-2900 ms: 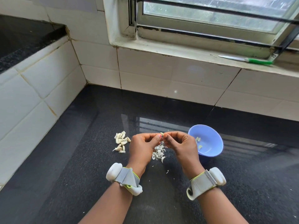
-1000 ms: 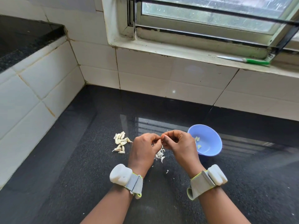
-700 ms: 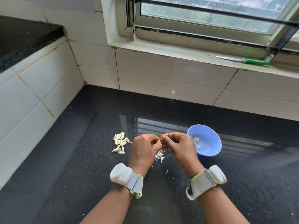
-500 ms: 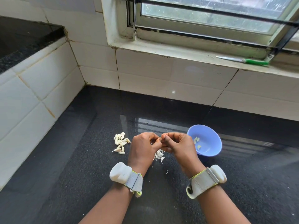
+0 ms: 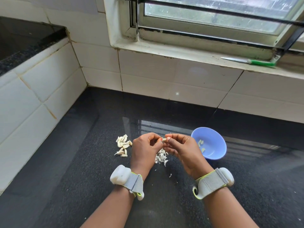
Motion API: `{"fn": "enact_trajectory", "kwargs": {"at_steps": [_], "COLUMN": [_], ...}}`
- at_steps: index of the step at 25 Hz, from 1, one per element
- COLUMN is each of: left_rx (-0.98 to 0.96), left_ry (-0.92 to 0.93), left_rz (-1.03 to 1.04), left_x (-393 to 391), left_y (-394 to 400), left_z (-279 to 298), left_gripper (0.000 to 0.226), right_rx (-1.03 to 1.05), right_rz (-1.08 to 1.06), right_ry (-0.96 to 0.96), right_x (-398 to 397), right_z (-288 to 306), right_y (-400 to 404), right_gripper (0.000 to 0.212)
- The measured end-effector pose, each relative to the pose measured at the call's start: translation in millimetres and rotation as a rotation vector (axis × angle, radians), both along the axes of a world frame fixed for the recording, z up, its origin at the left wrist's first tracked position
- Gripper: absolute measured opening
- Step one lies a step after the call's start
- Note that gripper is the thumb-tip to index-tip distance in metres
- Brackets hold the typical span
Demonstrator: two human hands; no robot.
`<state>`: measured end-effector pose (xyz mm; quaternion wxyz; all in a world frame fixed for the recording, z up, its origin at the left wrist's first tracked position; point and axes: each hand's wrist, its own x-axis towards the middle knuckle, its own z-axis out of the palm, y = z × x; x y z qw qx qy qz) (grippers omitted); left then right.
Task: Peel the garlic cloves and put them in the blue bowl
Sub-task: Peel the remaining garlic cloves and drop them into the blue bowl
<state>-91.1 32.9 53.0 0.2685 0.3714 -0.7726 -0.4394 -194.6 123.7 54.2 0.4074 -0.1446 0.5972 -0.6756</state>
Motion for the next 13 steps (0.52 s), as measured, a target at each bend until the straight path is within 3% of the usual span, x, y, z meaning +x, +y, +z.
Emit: {"fn": "enact_trajectory", "kwargs": {"at_steps": [6,13], "left_rx": [0.004,-0.133], "left_ry": [-0.027,-0.267], "left_rz": [0.035,-0.046], "left_x": [0,1], "left_y": [-1,-2], "left_z": [-4,-13], "left_gripper": [0.007,0.024], "right_rx": [0.042,0.067], "right_rz": [-0.027,-0.069], "right_ry": [0.119,0.223], "right_x": [-2,-4], "right_z": [-2,-6], "right_y": [3,6], "right_gripper": [0.014,0.019]}}
